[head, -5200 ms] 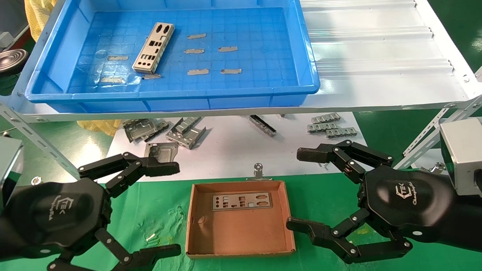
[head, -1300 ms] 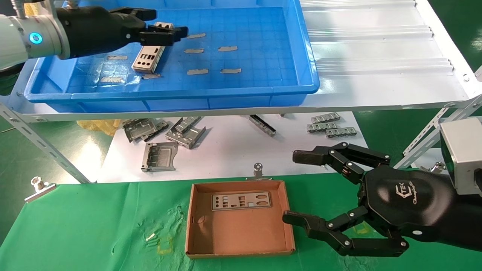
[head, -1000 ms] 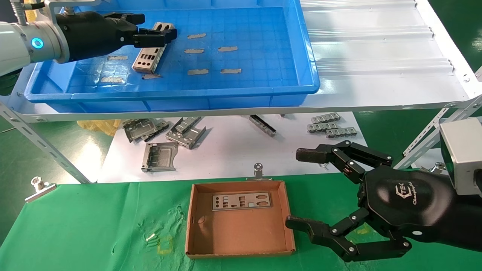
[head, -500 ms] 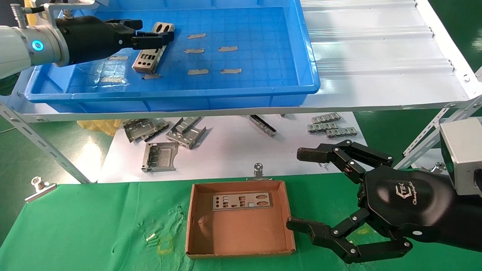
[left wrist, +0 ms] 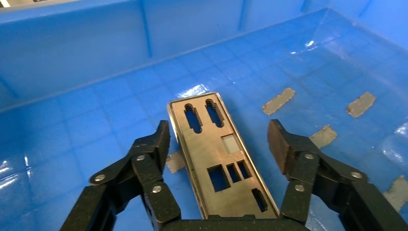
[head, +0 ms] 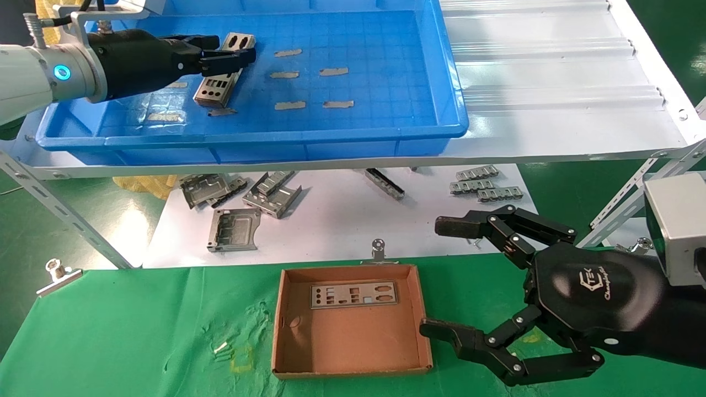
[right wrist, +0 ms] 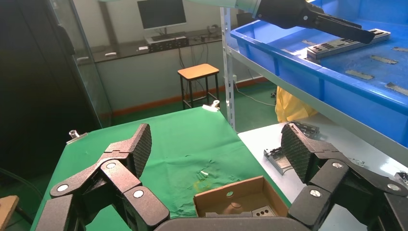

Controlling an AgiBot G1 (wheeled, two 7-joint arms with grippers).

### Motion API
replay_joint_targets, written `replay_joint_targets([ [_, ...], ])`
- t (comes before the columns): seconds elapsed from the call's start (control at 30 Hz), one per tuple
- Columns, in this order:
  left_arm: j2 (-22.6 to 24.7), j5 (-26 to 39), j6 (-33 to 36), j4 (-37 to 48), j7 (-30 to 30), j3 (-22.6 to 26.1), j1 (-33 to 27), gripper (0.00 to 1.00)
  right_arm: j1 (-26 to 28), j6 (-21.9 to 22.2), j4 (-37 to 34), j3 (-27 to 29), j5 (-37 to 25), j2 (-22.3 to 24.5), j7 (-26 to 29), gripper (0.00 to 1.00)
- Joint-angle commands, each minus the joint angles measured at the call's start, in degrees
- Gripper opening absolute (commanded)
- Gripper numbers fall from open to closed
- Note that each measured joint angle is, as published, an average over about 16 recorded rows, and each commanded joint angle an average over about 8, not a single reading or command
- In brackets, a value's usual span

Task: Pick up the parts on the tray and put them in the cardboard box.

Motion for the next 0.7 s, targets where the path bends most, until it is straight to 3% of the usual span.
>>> replay_joint_targets([
  [0.03, 0.1, -0.05, -0.46, 0.05, 0.27, -0.04, 0.1, 0.0, 0.0, 0.0, 0.0, 0.0, 0.0, 0.0, 0.0, 1.0],
  [0.7, -0.12, -1.68, -1.7, -0.61, 2.77, -1.24, 0.95, 0.0, 0.0, 0.0, 0.0, 0.0, 0.0, 0.0, 0.0, 1.0],
])
